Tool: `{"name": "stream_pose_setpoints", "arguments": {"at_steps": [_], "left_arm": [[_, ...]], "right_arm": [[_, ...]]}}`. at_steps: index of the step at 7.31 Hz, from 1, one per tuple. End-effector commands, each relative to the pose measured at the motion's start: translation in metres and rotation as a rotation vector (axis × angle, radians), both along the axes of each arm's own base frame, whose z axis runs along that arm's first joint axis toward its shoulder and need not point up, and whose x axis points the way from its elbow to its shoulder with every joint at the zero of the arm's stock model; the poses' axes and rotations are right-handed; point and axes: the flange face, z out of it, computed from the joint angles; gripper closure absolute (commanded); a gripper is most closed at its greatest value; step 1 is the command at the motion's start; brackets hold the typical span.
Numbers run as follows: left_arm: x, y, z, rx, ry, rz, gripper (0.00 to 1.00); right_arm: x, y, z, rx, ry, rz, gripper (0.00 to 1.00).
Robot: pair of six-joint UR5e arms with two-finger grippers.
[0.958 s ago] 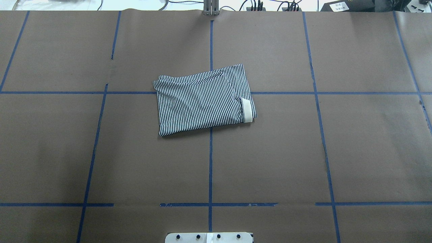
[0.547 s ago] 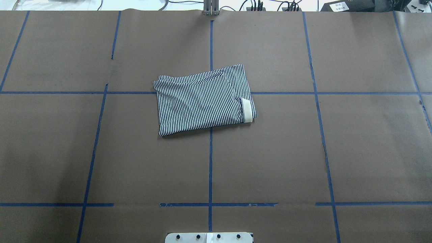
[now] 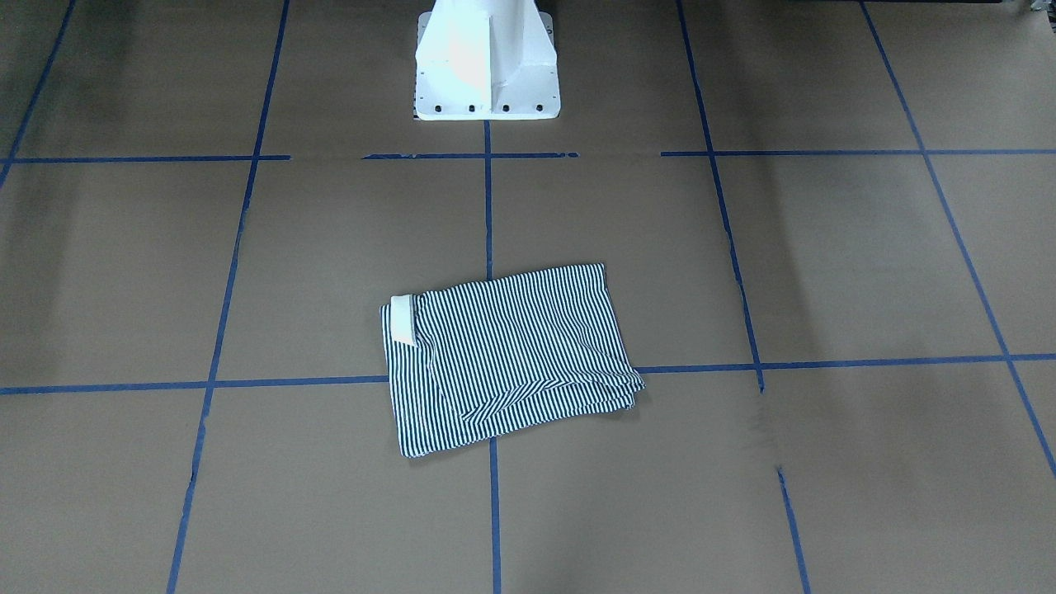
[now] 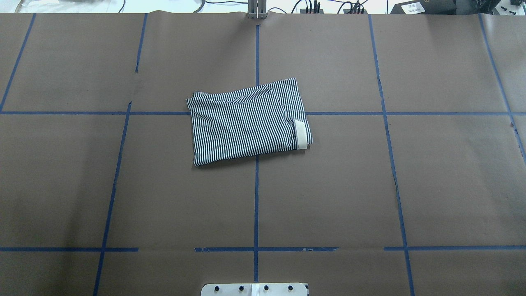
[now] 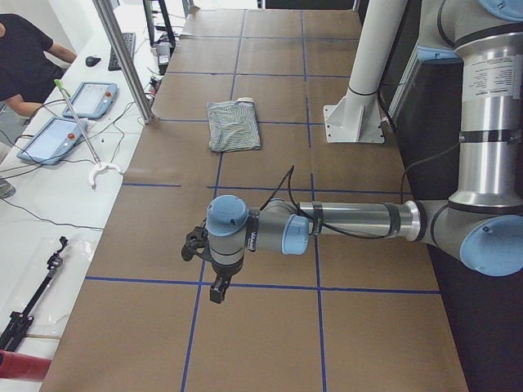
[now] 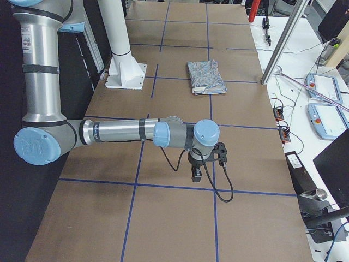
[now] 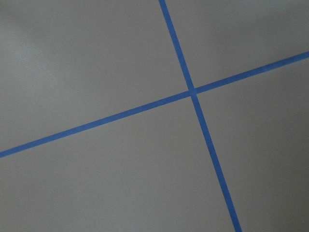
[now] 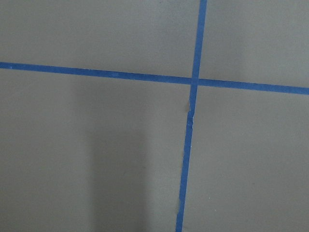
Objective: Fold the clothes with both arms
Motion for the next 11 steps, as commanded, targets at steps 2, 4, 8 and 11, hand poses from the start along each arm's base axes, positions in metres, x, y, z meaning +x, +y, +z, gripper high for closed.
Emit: {"name": "stream_pose_setpoints", "arguments": {"at_steps": [2, 4, 8, 11], "left_arm": [[0.0, 0.004, 0.005, -0.01, -0.003, -0.001, 0.0], [0.0, 0.005, 0.006, -0.016, -0.001, -0.005, 0.0], [0.001, 0.005, 0.004, -0.164, 0.034, -0.186, 0.0], [0.001, 0.006, 0.006, -0.169, 0.035, -0.185, 0.0]], "right_arm": [[0.013, 0.002, 0.006, 0.041, 0.04, 0.024, 0.0], [0.015, -0.004, 0.02, 0.046, 0.071, 0.065, 0.0], [0.015, -0.01, 0.046, 0.01, 0.055, 0.213, 0.0], [0.014, -0.009, 0.044, 0.013, 0.047, 0.211, 0.0]]}}
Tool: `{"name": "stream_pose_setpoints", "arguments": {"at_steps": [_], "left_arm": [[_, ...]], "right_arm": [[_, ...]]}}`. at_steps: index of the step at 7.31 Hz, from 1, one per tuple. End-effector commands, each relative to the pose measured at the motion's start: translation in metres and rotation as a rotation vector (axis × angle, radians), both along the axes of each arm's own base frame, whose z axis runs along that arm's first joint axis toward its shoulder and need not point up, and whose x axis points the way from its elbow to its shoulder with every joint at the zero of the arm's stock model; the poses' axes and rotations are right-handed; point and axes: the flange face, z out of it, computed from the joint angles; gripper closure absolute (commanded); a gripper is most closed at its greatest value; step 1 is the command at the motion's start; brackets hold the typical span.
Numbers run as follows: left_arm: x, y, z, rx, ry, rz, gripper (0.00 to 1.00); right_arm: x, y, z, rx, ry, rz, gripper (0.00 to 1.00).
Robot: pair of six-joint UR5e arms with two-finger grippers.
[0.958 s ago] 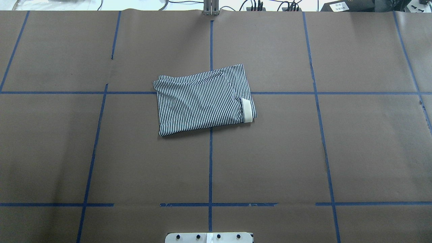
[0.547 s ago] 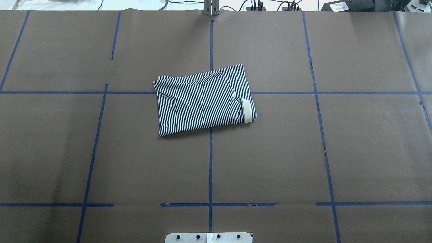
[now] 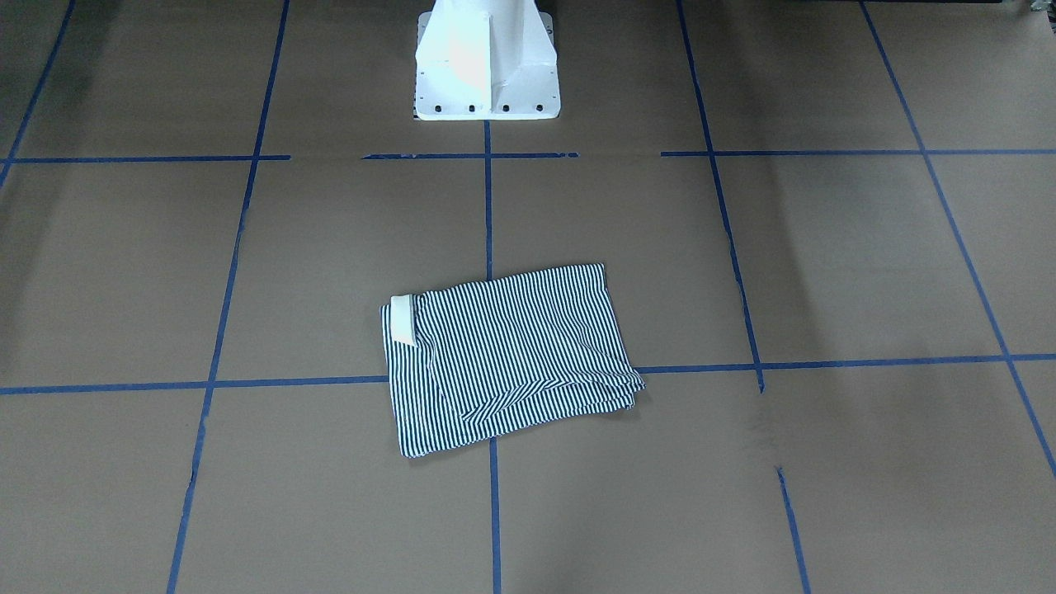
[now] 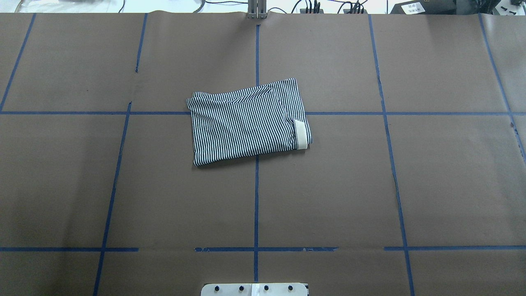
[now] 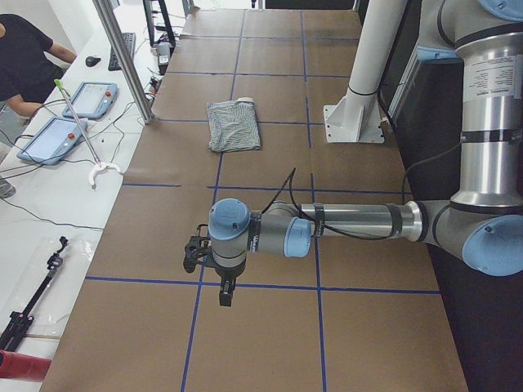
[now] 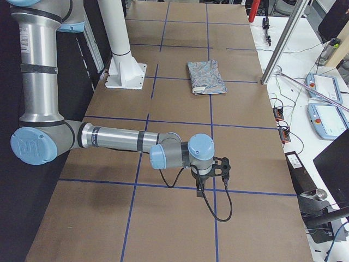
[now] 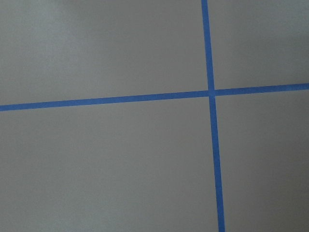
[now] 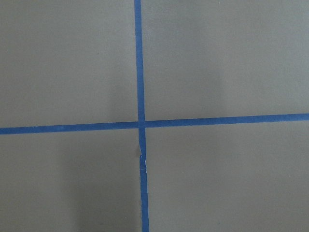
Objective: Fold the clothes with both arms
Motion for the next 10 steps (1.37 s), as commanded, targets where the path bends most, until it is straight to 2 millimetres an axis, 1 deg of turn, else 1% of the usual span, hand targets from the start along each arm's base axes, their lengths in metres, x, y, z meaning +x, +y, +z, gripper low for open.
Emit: {"name": "stream_pose_setpoints", "arguments": {"at_steps": [1, 5, 8, 10], "left_arm": [[0.0, 0.0005, 0.0006, 0.001, 0.0, 0.001, 0.0], [0.0001, -0.0006, -0.0026, 0.018, 0.0, 0.013, 0.0], [0.0009, -0.0002, -0.0007, 0.009, 0.002, 0.012, 0.0], [0.0002, -0.0001, -0.0007, 0.009, 0.002, 0.01, 0.0]], "right_arm": [[-0.0004, 0.0001, -0.0004, 0.001, -0.005, -0.001, 0.0], [-0.0016, 0.001, -0.0016, 0.001, -0.022, -0.003, 0.0], [-0.0015, 0.0021, -0.0009, -0.011, -0.021, -0.002, 0.0], [0.0035, 0.0035, 0.0, -0.119, -0.056, 0.01, 0.0]]}}
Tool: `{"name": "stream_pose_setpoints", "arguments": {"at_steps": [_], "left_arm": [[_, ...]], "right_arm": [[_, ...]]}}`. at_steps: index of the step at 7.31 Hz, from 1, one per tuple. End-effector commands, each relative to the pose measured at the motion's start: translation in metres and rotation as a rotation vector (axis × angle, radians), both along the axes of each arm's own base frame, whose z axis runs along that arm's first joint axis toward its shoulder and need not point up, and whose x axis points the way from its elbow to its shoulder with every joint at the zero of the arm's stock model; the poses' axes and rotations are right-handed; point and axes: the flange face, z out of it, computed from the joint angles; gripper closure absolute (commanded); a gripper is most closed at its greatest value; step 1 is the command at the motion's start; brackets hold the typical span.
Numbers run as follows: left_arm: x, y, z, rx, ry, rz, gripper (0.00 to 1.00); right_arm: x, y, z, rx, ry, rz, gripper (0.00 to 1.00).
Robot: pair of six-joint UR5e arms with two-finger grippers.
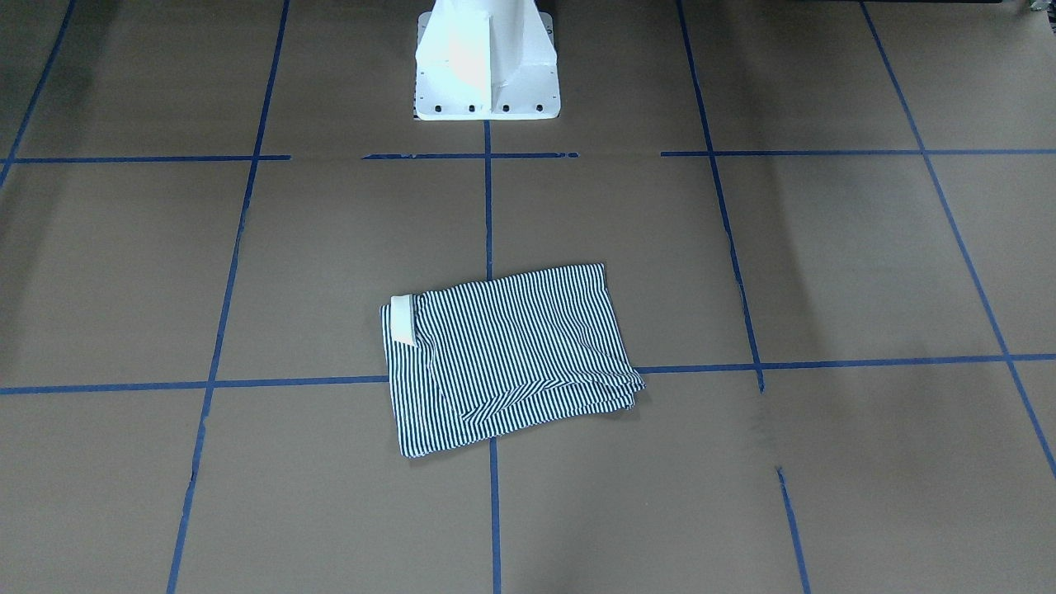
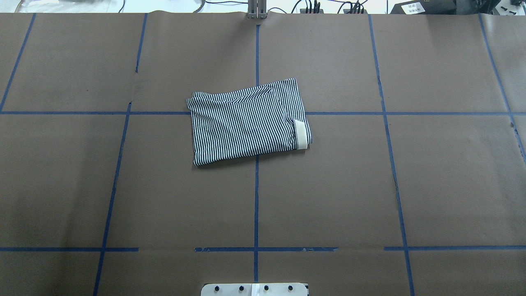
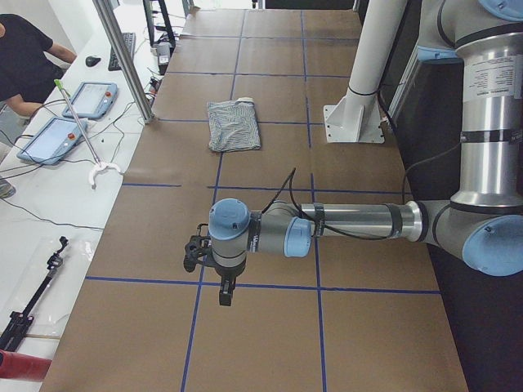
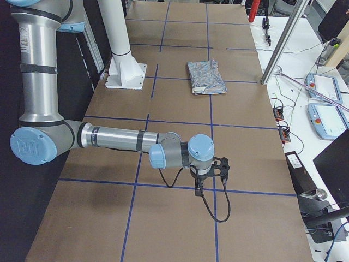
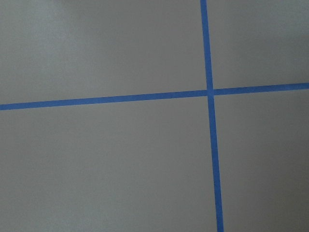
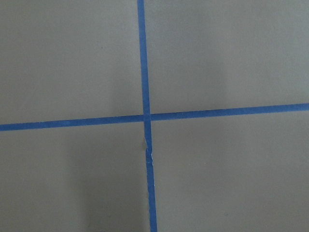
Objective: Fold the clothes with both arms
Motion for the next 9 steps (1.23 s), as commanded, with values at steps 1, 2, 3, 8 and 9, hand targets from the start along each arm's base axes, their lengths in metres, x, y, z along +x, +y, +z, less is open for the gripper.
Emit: {"name": "stream_pose_setpoints", "arguments": {"at_steps": [1, 2, 3, 8, 9], "left_arm": [[-0.0003, 0.0, 0.0002, 0.0, -0.001, -0.001, 0.0], [0.0005, -0.0001, 0.0001, 0.0, 0.0, 0.001, 0.0], [-0.0002, -0.0008, -0.0013, 0.003, 0.0, 0.0, 0.0], [0.0004, -0.0017, -0.002, 0.004, -0.002, 0.001, 0.0], [0.0005, -0.0024, -0.0022, 0.006, 0.0, 0.001, 0.0]], "right_arm": [[0.0043, 0.0051, 0.0059, -0.089, -0.023, 0.003, 0.0], [0.0044, 0.0062, 0.0083, -0.093, -0.022, 0.002, 0.0], [0.0044, 0.0062, 0.0089, -0.091, -0.021, 0.0, 0.0], [0.0054, 0.0045, 0.0058, -0.072, -0.016, -0.001, 0.0], [0.0061, 0.0033, 0.0035, -0.057, -0.006, -0.009, 0.0]]}}
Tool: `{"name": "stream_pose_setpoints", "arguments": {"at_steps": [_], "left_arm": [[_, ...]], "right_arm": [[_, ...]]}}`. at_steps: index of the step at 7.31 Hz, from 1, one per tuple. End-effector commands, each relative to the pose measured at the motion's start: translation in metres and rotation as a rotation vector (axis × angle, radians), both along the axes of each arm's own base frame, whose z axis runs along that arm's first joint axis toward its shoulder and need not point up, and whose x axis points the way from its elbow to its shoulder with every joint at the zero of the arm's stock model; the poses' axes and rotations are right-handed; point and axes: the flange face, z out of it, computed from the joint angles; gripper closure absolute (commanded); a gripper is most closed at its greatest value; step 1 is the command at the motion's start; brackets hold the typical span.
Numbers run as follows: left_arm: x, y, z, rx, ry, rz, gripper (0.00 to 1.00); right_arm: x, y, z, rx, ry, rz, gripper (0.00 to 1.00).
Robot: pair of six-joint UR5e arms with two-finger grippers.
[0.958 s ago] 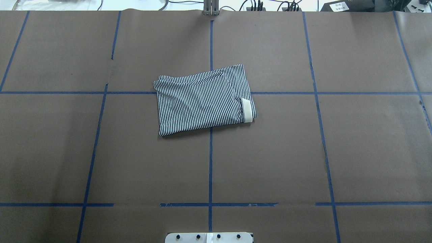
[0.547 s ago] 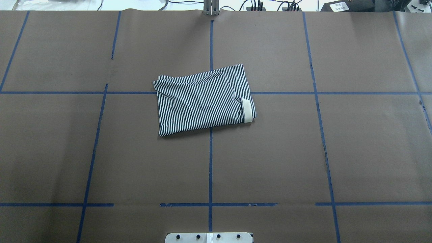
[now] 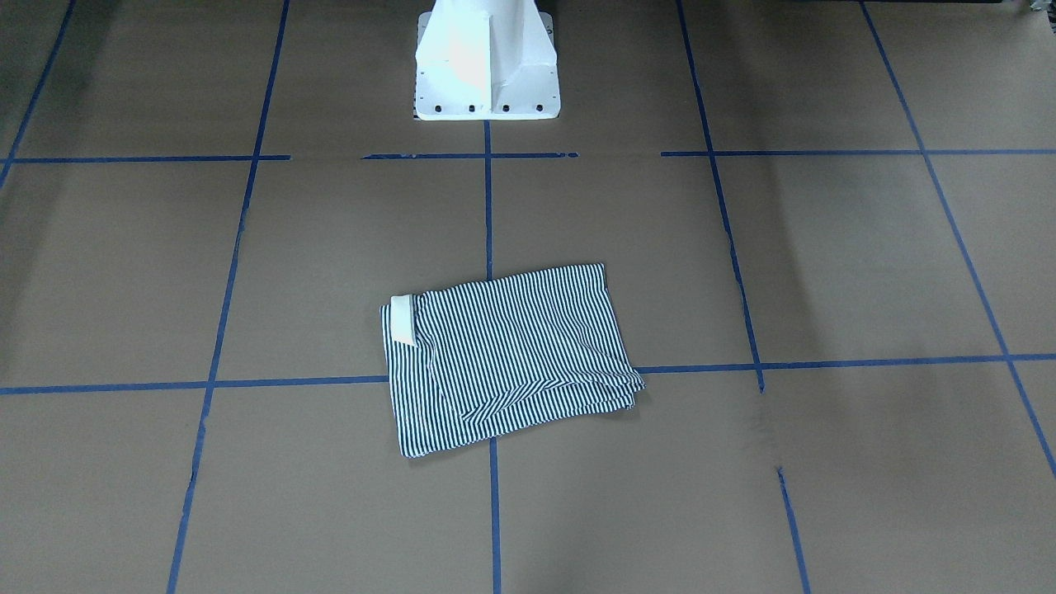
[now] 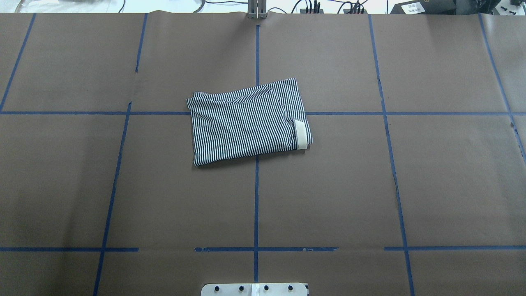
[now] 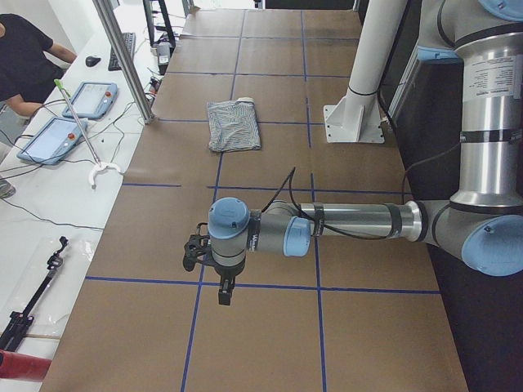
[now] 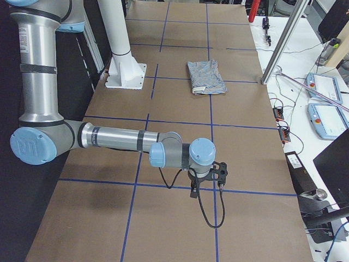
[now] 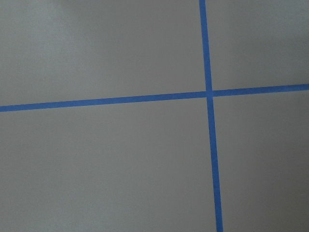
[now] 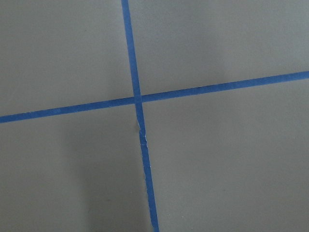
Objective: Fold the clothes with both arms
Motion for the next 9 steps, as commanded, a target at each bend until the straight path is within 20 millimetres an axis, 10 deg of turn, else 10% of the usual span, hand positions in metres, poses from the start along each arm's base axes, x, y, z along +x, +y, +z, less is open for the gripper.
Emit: {"name": "stream_pose_setpoints", "arguments": {"at_steps": [1, 9], "left_arm": [[0.0002, -0.0022, -0.0023, 0.005, 0.001, 0.001, 0.0], [0.0001, -0.0034, -0.0007, 0.003, -0.001, 0.0, 0.0]], "right_arm": [[0.001, -0.0022, -0.0014, 0.056, 0.013, -0.05, 0.0], [0.0066, 0.0052, 0.0056, 0.073, 0.002, -0.065, 0.0]]}}
